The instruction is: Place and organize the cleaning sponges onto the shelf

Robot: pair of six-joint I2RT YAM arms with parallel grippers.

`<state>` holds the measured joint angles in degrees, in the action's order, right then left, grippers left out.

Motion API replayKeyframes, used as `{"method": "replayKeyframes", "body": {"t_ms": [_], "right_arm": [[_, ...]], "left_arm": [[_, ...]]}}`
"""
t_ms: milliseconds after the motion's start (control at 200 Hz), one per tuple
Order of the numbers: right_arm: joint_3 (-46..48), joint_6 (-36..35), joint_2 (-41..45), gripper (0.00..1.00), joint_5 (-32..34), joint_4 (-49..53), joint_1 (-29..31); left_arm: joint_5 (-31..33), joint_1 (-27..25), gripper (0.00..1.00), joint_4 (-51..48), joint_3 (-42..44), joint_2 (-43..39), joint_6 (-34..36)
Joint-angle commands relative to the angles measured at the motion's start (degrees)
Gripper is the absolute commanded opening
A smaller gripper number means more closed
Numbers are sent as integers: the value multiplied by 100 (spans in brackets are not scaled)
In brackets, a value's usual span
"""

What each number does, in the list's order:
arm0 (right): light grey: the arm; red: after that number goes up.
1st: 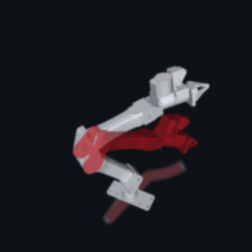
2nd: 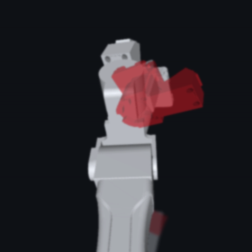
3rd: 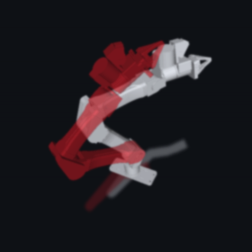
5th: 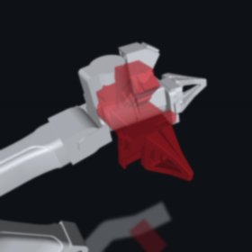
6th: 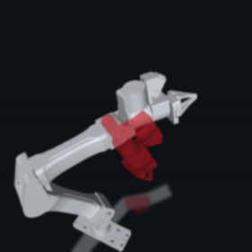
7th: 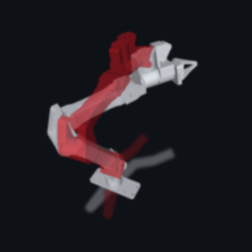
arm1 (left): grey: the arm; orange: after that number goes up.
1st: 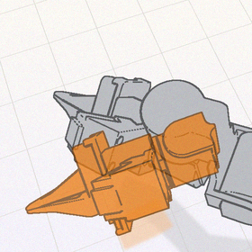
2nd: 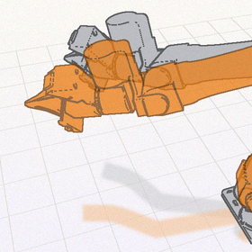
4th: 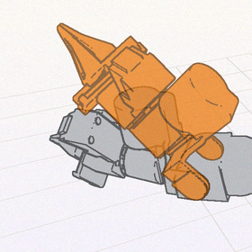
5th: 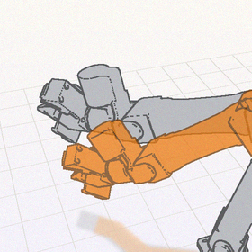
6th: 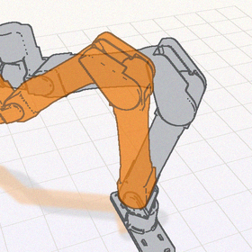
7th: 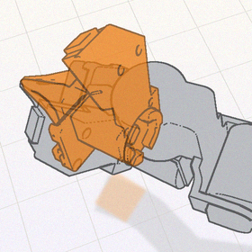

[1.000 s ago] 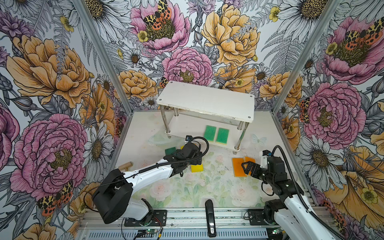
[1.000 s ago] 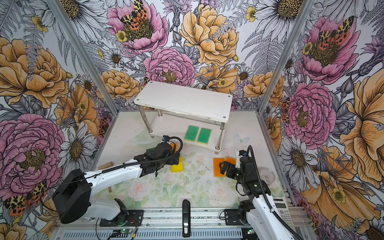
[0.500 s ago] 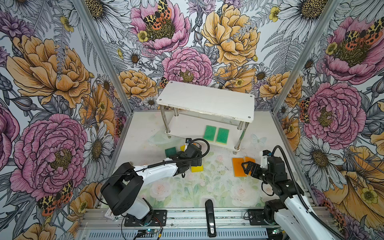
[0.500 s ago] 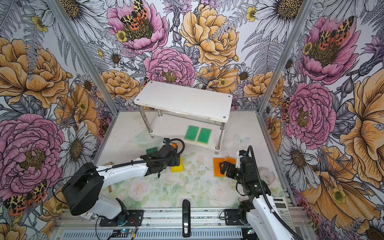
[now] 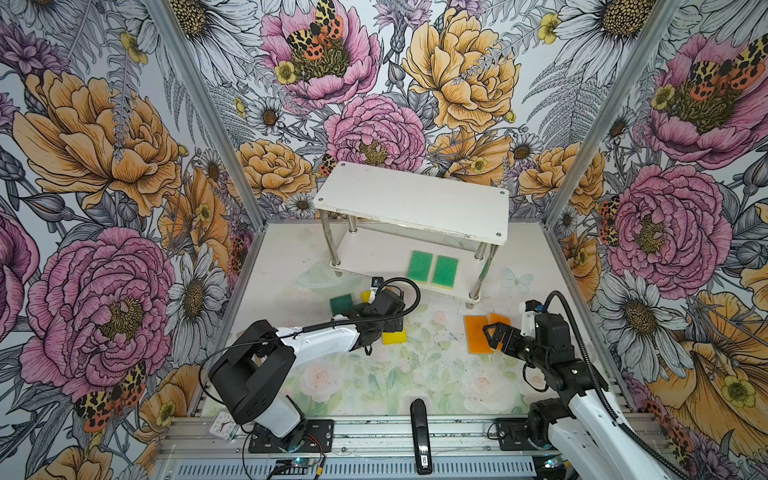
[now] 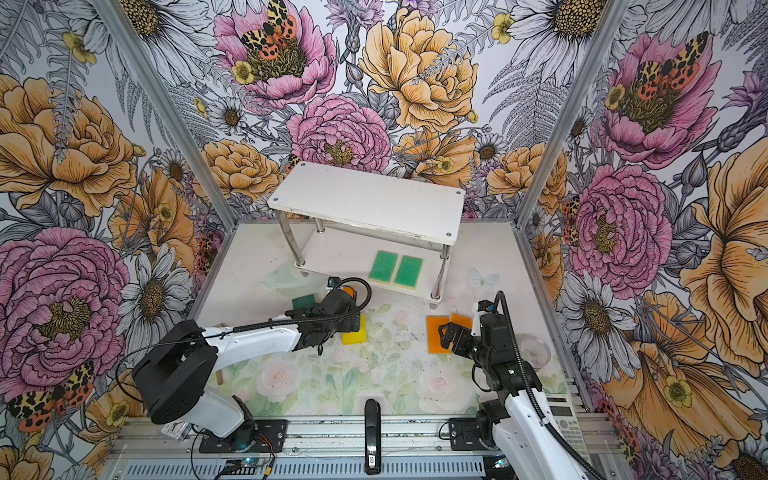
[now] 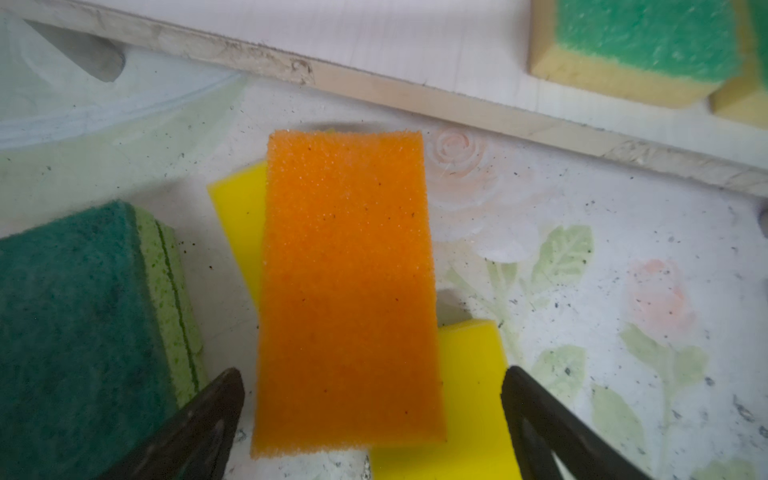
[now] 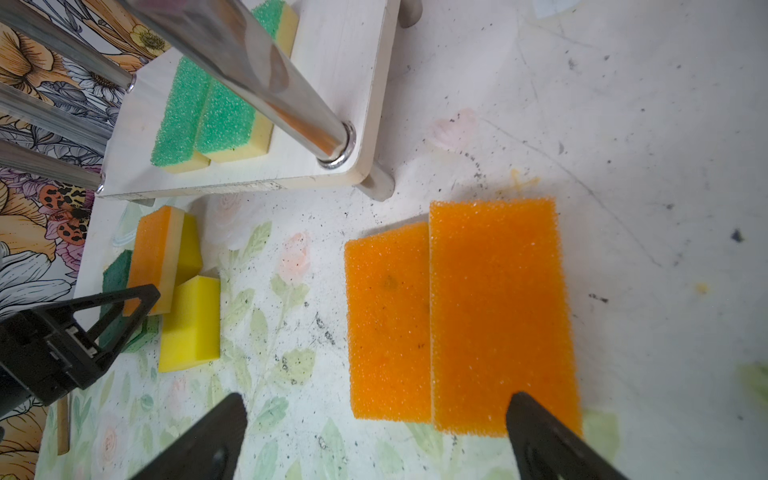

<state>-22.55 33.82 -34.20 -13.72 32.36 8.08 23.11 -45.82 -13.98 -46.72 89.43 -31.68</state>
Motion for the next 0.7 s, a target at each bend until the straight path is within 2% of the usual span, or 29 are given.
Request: {"method": "replayKeyframes", "body": {"t_ms": [0, 696], "right_arm": [[-49, -35, 45, 100, 62, -73, 44], [-101, -59, -17, 100, 80, -75, 41]], "left_arm": [[141, 63, 96, 131, -174, 87, -119], [408, -48, 87, -96, -461, 549, -110]]}}
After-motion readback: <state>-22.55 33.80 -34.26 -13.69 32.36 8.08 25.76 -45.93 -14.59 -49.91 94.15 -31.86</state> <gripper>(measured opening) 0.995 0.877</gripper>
